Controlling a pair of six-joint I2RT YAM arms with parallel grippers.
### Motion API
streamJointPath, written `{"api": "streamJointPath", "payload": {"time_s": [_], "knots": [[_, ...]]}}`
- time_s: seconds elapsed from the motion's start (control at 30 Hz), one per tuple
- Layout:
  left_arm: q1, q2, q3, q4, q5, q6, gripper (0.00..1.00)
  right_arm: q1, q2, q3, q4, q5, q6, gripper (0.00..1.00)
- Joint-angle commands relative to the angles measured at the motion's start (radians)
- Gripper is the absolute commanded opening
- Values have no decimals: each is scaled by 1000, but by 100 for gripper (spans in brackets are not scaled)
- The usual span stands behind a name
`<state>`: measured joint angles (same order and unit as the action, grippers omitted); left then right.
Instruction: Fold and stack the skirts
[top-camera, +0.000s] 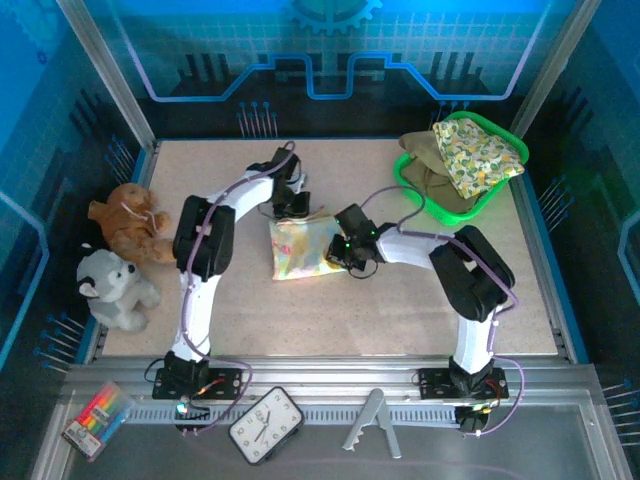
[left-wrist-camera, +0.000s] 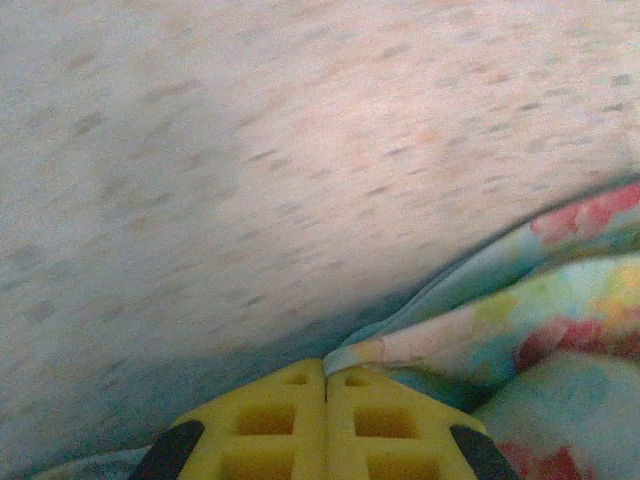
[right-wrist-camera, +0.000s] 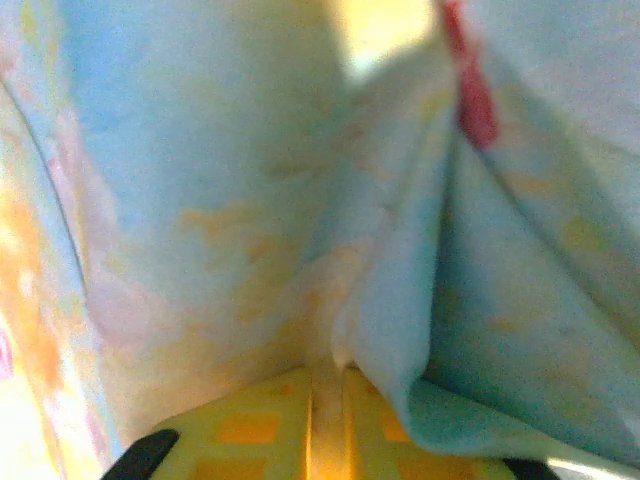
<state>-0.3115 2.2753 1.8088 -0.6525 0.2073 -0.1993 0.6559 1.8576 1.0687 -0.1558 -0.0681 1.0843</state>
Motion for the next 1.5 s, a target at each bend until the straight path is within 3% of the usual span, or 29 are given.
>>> {"api": "streamJointPath", "payload": {"time_s": [0.0,0.03,0.2,0.3,0.33,0.37,0.53,0.7,1.03,1.1,1.23,1.47], "knots": [[-18,-4,108,-99,-3,77,20,17,-94,-58,156,101,183,23],[-9,-28,117,-102,-22,70,36,14,-121,-63,138,122,164,25],[72,-227,37,-94,-81,-31,65,-44,-244,-66,20,197,-77,49],[117,-384,-127,-8,-69,-100,84,-104,-244,-26,-64,181,-288,54],[125,-433,-191,25,-66,-119,93,-125,-231,-7,-88,171,-380,67],[130,-482,-252,56,-62,-138,99,-137,-217,9,-102,165,-439,73],[134,-626,-438,112,-71,-214,99,-200,-66,157,-183,-86,-702,68],[134,-709,-589,162,-77,-277,99,-195,38,261,-214,-88,-758,58],[134,-740,-707,183,-61,-323,99,-193,217,421,-247,-131,-744,53],[135,-737,-709,185,-62,-321,99,-191,235,442,-262,-138,-745,46],[135,-734,-700,178,-63,-315,99,-180,185,437,-253,-128,-760,17],[132,-737,-661,189,56,-290,99,-152,93,460,-260,-135,-798,1]]}}
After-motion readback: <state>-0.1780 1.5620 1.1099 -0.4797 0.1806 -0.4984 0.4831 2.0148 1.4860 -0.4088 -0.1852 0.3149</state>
